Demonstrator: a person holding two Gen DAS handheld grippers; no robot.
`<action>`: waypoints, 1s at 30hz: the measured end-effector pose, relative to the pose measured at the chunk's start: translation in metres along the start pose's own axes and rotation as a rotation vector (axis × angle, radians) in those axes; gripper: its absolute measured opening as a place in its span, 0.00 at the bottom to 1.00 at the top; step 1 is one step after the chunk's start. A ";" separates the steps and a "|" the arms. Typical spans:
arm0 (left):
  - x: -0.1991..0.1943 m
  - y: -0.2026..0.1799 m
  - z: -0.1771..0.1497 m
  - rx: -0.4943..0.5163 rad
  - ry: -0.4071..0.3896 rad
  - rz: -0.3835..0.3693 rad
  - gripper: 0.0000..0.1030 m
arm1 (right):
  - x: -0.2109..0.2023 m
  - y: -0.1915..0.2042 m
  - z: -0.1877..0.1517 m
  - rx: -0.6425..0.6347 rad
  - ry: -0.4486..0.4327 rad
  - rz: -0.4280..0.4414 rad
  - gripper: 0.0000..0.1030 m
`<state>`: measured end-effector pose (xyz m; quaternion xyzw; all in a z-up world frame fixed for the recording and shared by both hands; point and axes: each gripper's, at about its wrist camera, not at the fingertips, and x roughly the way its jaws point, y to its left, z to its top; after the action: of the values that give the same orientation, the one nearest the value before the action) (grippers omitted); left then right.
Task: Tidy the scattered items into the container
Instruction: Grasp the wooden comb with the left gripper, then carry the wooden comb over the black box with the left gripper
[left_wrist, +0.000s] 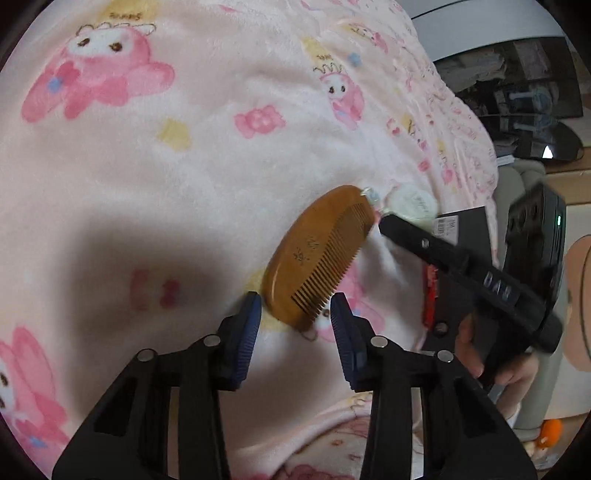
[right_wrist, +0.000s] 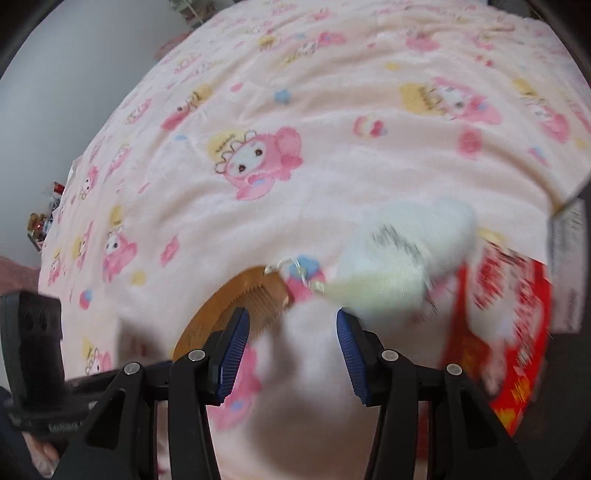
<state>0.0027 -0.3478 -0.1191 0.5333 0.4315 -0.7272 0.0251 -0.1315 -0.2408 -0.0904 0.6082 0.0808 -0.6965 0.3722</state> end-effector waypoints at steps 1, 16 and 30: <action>0.003 0.000 0.000 0.002 -0.003 0.013 0.33 | 0.007 0.000 0.005 -0.004 0.007 0.010 0.44; -0.022 0.030 -0.009 -0.151 -0.168 0.086 0.43 | 0.012 0.020 -0.024 -0.093 0.087 0.135 0.28; -0.059 -0.021 -0.023 0.009 -0.164 -0.007 0.39 | -0.052 0.025 -0.041 -0.085 -0.072 0.174 0.28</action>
<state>0.0348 -0.3447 -0.0604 0.4704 0.4265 -0.7705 0.0555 -0.0850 -0.2137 -0.0444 0.5712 0.0437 -0.6787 0.4595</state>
